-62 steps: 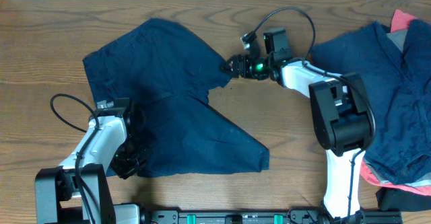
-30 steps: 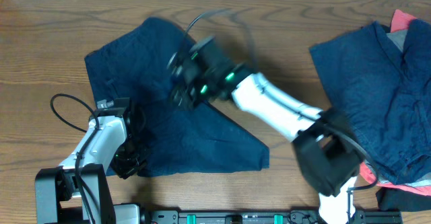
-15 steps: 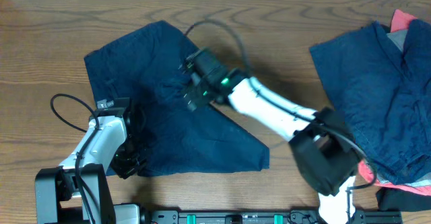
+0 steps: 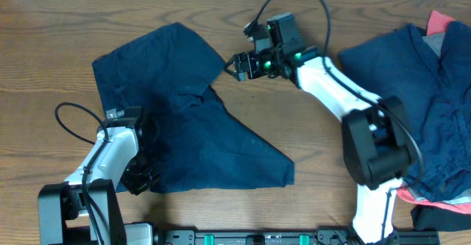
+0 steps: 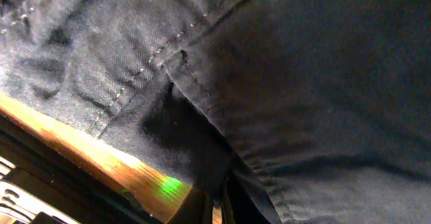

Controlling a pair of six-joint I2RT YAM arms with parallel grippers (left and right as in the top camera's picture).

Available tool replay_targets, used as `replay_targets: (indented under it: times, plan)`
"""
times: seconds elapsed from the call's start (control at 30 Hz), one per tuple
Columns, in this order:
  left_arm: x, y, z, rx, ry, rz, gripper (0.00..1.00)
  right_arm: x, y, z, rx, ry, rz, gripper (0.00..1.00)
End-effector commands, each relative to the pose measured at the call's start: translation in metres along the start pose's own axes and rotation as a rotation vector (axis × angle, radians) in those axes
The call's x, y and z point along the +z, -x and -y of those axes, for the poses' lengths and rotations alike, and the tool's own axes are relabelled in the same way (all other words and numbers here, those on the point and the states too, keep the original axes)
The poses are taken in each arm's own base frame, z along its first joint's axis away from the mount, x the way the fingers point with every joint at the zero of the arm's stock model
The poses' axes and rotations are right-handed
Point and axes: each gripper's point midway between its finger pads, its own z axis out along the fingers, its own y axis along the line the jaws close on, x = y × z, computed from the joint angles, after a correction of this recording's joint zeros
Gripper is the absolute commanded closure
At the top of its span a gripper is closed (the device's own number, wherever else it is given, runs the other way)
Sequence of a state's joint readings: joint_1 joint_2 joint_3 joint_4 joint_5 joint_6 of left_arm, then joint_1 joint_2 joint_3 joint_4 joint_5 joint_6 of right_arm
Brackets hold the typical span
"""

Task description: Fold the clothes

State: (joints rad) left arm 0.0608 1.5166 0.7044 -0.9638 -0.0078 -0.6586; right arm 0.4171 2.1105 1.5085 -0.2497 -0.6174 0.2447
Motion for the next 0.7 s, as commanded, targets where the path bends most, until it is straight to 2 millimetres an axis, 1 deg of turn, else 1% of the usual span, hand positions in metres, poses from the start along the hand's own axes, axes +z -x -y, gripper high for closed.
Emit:
replay_targets:
  times: [0.0,0.13,0.27,0.43,0.53,0.67]
  plan:
    - [-0.001,0.002,-0.002,-0.016,0.01,0.018,0.93,0.025,-0.023,-0.019,0.044,0.193,-0.076,0.16]
    - [-0.001,0.002,-0.002,-0.016,0.01,0.018,0.93,0.048,-0.031,-0.009,0.09,0.2,-0.077,0.15]
    - [-0.001,0.002,-0.002,-0.016,0.01,0.018,0.93,0.067,-0.033,0.002,0.151,0.213,-0.055,0.15]
    - [-0.001,0.002,-0.002,-0.016,0.01,0.018,0.93,0.087,-0.035,0.0,0.165,0.242,-0.026,0.14]
    - [-0.001,0.002,-0.002,-0.016,0.01,0.018,0.93,0.098,-0.037,0.007,0.161,0.178,-0.004,0.14]
    - [-0.001,0.002,-0.002,-0.016,0.01,0.017,0.93,0.106,-0.037,0.015,0.155,0.092,0.025,0.16]
